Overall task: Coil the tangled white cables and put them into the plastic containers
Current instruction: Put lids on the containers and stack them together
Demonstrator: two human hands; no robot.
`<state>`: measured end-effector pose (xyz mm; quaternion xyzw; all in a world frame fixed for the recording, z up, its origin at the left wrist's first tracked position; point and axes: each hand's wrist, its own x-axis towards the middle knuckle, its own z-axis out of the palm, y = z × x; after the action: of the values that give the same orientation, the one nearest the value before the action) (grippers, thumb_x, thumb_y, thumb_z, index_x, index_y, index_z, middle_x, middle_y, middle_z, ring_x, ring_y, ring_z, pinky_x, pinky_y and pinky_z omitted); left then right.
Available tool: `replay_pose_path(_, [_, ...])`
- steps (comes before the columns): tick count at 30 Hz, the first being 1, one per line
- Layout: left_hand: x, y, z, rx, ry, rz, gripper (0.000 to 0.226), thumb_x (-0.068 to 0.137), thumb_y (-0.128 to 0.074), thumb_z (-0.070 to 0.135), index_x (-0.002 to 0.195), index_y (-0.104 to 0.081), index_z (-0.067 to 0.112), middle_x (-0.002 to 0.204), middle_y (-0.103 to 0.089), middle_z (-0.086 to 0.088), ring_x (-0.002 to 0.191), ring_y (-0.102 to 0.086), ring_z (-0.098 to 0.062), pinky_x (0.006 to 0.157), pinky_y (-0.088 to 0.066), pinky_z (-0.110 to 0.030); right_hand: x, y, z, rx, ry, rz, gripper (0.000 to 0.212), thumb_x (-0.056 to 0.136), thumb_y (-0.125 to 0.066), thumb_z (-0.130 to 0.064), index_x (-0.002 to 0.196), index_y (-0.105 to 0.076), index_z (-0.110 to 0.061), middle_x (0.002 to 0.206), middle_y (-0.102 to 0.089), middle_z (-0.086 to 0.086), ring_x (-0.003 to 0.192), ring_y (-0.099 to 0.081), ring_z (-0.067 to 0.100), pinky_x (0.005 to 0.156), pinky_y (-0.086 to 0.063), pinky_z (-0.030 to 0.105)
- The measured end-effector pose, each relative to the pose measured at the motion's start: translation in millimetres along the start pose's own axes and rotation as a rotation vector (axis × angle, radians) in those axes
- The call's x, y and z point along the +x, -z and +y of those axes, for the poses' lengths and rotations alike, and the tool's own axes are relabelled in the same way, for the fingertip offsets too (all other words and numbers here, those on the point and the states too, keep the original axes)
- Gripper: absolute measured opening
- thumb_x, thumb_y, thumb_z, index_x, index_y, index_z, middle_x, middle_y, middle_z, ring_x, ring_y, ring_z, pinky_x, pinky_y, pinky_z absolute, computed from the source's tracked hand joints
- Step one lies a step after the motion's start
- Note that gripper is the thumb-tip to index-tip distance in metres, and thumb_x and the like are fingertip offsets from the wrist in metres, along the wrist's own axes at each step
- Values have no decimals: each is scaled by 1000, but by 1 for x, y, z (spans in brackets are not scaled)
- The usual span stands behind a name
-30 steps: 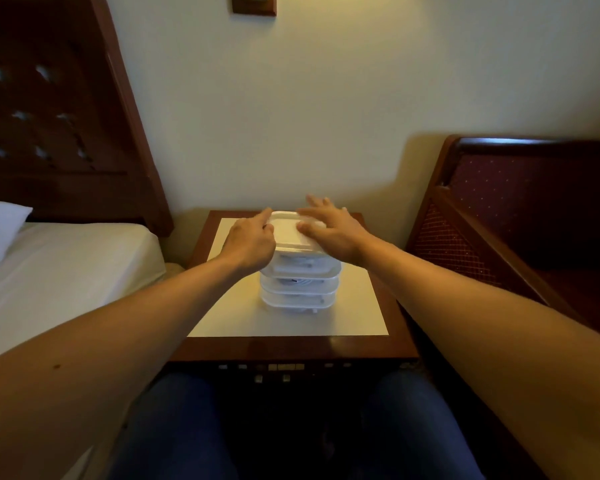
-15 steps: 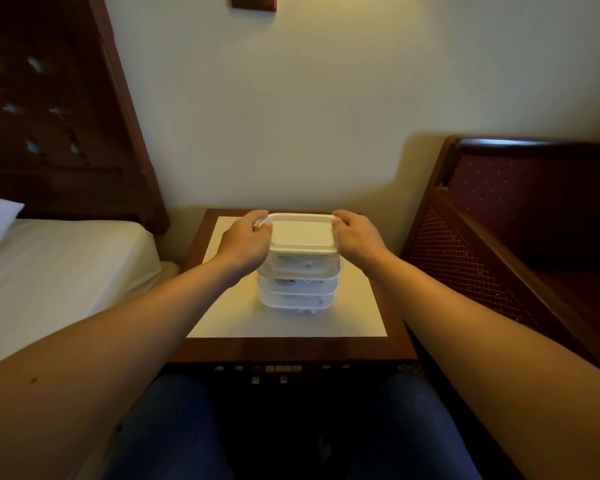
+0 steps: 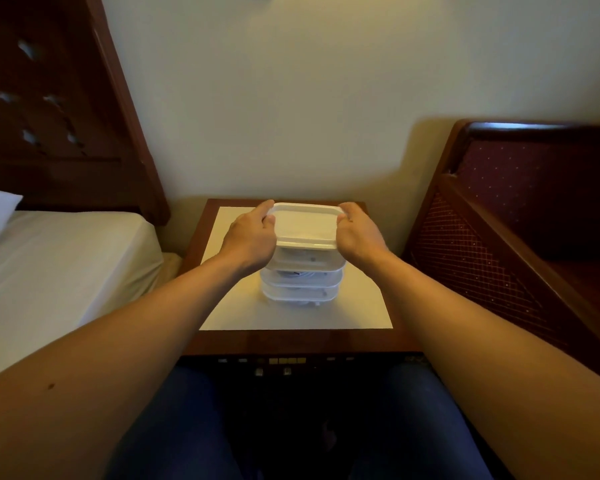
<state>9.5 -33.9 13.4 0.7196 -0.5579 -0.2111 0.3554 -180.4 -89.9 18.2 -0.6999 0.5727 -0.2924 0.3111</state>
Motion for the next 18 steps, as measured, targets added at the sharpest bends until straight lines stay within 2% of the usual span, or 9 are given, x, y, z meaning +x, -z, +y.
replay_pose_path(2, [2, 2, 0, -125, 105, -62, 47, 109, -27, 40, 156, -29, 43, 158, -38, -1, 134, -44, -33, 88, -55, -46, -3, 1, -3, 168, -78, -62, 41, 111, -24, -37, 145, -44, -26, 145, -50, 5, 123, -49, 24, 97, -45, 41])
replay_pose_path(3, [1, 3, 1, -171, 156, -89, 47, 109, -27, 42, 156, -26, 46, 160, -35, 1, 133, -43, -33, 81, -54, -44, -5, 2, -5, 231, -132, -91, 44, 111, -23, -40, 150, -40, -29, 151, -45, 2, 130, -45, 26, 102, -41, 44])
replay_pose_path(5, [-2, 7, 4, -242, 230, -131, 48, 109, -28, 44, 157, -20, 48, 162, -30, 3, 133, -44, -36, 79, -52, -47, -8, 7, -9, 294, -211, -134, 49, 111, -23, -42, 158, -29, -32, 161, -32, -2, 145, -34, 28, 113, -31, 48])
replay_pose_path(7, [-4, 10, 6, -284, 258, -156, 50, 109, -28, 46, 157, -17, 48, 163, -29, 3, 133, -46, -39, 84, -51, -53, -13, 11, -13, 300, -182, -137, 48, 112, -25, -38, 159, -29, -27, 165, -28, -2, 149, -29, 26, 115, -28, 42])
replay_pose_path(10, [-7, 8, 5, -256, 224, -145, 50, 109, -28, 46, 158, -18, 46, 164, -26, 3, 141, -38, -36, 92, -51, -56, -15, 12, -10, 254, -95, -106, 45, 113, -26, -26, 153, -40, -12, 158, -40, 5, 141, -35, 18, 101, -29, 24])
replay_pose_path(12, [-12, 3, 0, -213, 152, -107, 50, 110, -26, 43, 159, -19, 42, 164, -26, 3, 144, -34, -33, 101, -49, -54, -12, 5, -6, 212, -76, -74, 46, 112, -28, -28, 155, -36, -13, 160, -37, 4, 144, -35, 18, 112, -29, 29])
replay_pose_path(13, [-14, 1, -3, -188, 110, -80, 50, 110, -25, 41, 160, -20, 38, 165, -27, 3, 146, -32, -31, 109, -44, -53, -13, 1, -4, 183, -57, -63, 47, 112, -28, -30, 156, -34, -15, 161, -37, 4, 146, -34, 21, 119, -29, 34])
replay_pose_path(15, [-18, -2, -8, -94, 33, -50, 50, 111, -23, 39, 161, -20, 33, 165, -27, 2, 150, -29, -28, 120, -30, -46, -16, -7, -2, 128, -33, -56, 47, 111, -28, -33, 156, -36, -20, 157, -43, 4, 145, -39, 26, 120, -34, 43])
replay_pose_path(18, [-19, 3, -4, 106, 23, -100, 53, 110, -21, 40, 162, -13, 31, 165, -30, -5, 149, -31, -31, 119, -28, -43, -18, -4, -2, 37, -22, -85, 48, 111, -27, -28, 159, -29, -19, 162, -35, 5, 149, -33, 29, 122, -29, 40])
